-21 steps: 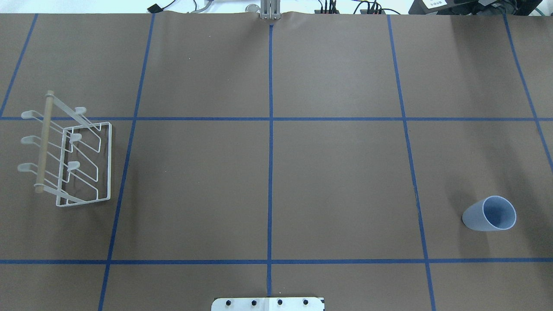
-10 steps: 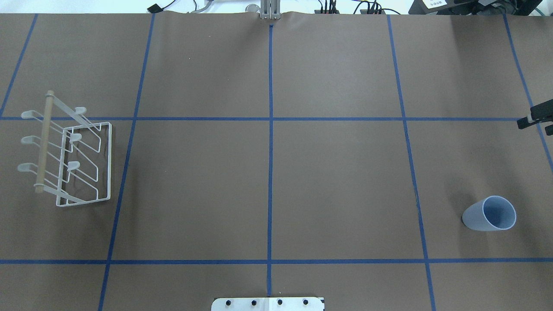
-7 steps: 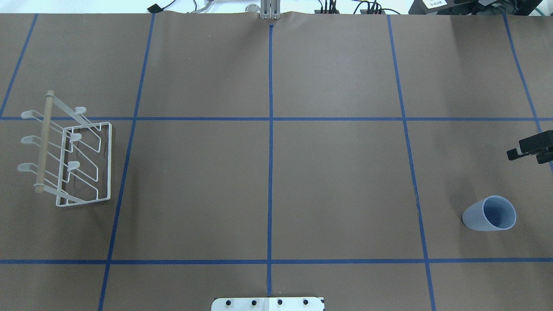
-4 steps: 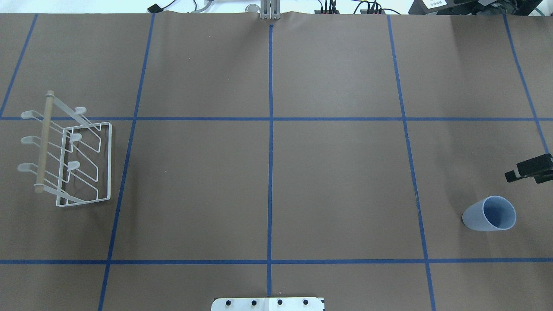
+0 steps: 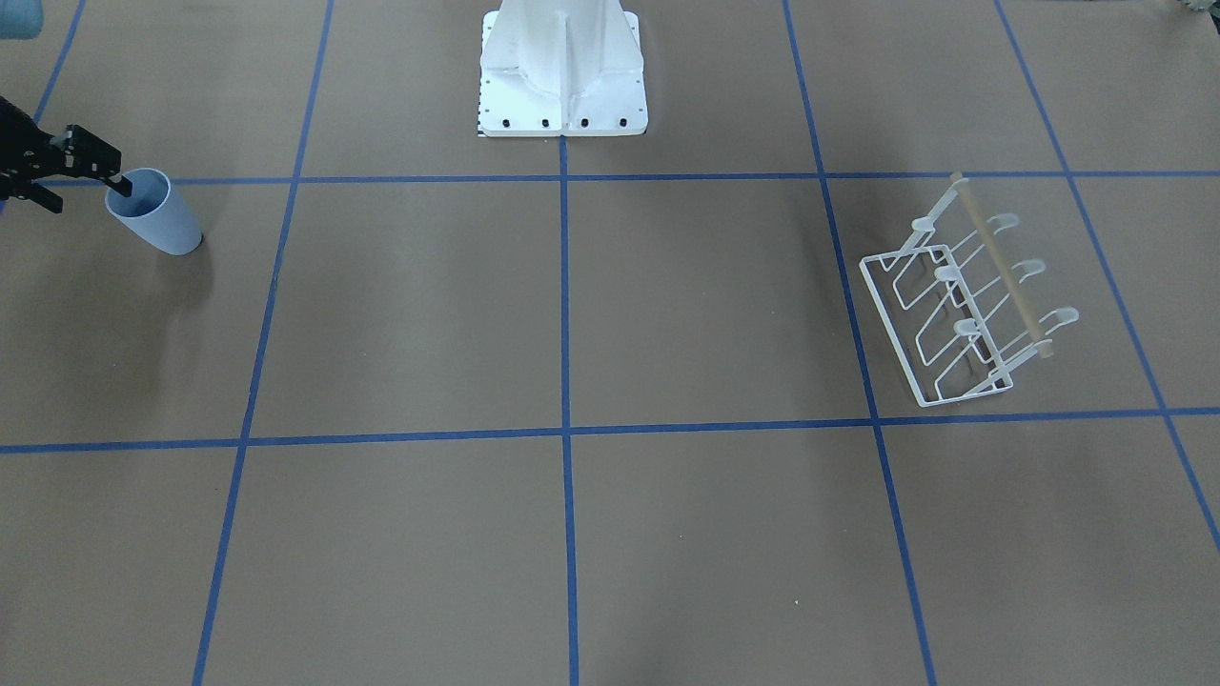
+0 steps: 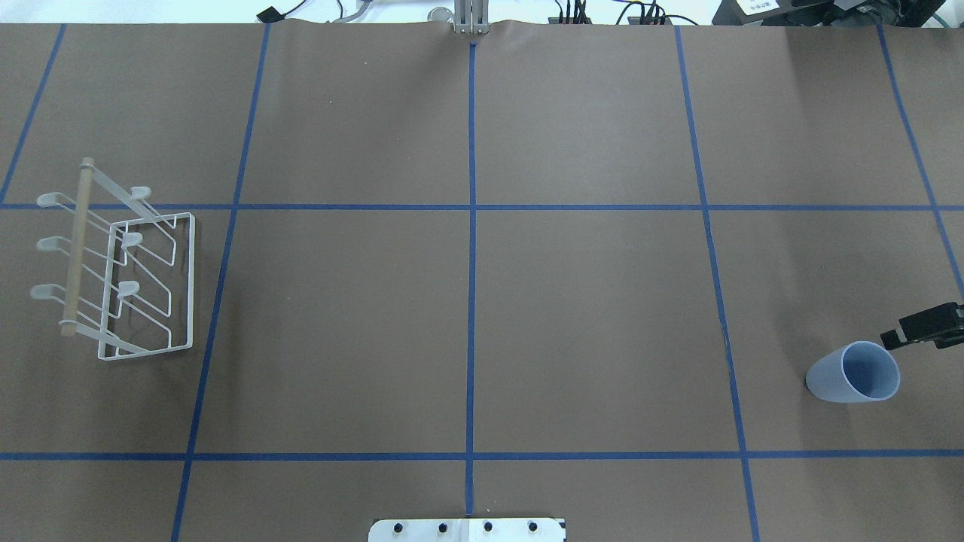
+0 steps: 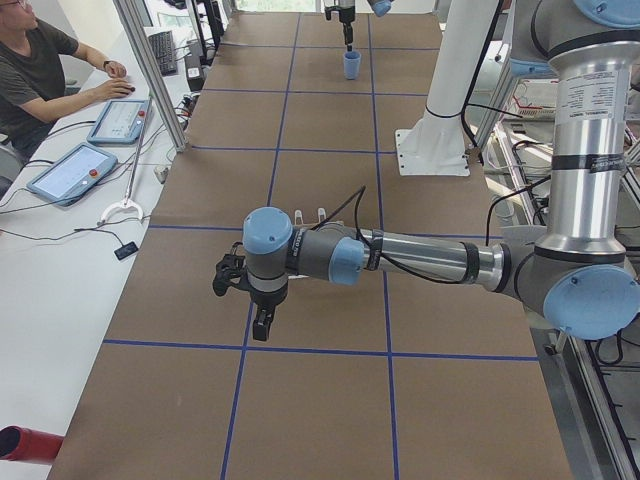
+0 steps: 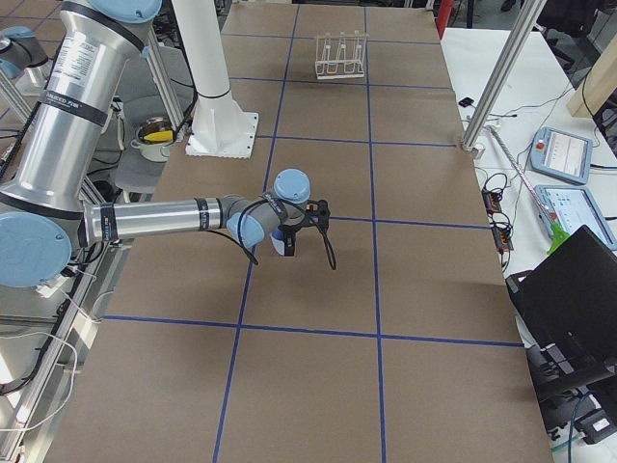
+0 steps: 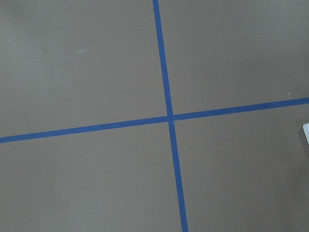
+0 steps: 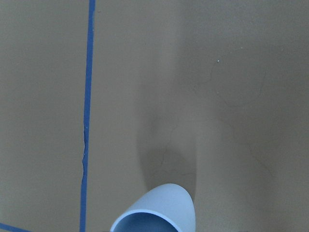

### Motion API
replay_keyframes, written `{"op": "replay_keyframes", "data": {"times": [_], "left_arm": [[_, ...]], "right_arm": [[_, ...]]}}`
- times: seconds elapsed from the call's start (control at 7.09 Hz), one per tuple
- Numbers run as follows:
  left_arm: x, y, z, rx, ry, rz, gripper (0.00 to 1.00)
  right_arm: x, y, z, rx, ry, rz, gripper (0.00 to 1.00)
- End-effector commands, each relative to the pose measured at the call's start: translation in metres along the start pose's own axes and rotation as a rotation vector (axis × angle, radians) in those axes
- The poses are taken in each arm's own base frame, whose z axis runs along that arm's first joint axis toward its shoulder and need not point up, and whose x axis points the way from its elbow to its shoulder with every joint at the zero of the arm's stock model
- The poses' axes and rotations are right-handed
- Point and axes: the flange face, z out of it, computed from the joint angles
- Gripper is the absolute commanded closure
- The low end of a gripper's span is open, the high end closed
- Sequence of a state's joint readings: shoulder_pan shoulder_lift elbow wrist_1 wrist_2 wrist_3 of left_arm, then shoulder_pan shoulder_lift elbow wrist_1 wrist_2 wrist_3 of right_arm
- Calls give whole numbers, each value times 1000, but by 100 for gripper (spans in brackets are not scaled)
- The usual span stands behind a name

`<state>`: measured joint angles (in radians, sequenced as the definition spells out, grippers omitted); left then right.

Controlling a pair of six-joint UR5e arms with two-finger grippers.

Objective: Hang cup on cup holder
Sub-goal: 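Move the right gripper down to the open end of the light blue cup, then grasp the light blue cup rim with the right gripper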

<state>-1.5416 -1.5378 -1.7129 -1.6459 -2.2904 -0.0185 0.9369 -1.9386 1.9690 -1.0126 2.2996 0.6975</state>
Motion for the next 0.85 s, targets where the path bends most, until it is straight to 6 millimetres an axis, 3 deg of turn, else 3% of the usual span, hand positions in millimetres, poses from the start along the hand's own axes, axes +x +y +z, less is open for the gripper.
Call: {"op": "replay_keyframes", "data": {"times": [0.0,0.28,0.42,0.56,0.71], "left_arm": [[0,0,0,0,1,-2,2],[0,0,0,0,3,0,2],[0,0,0,0,3,-2,2],[0,0,0,0,3,0,2],[0,0,0,0,3,0,2]], "right_arm": [[0,6,8,-2,37,-18,1],[0,9,14,-17,41,-23,7],[-3,9,16,-21,39,-29,31],[-6,10,20,-31,39,-40,62],[-8,10,21,-32,40,-48,75]]}}
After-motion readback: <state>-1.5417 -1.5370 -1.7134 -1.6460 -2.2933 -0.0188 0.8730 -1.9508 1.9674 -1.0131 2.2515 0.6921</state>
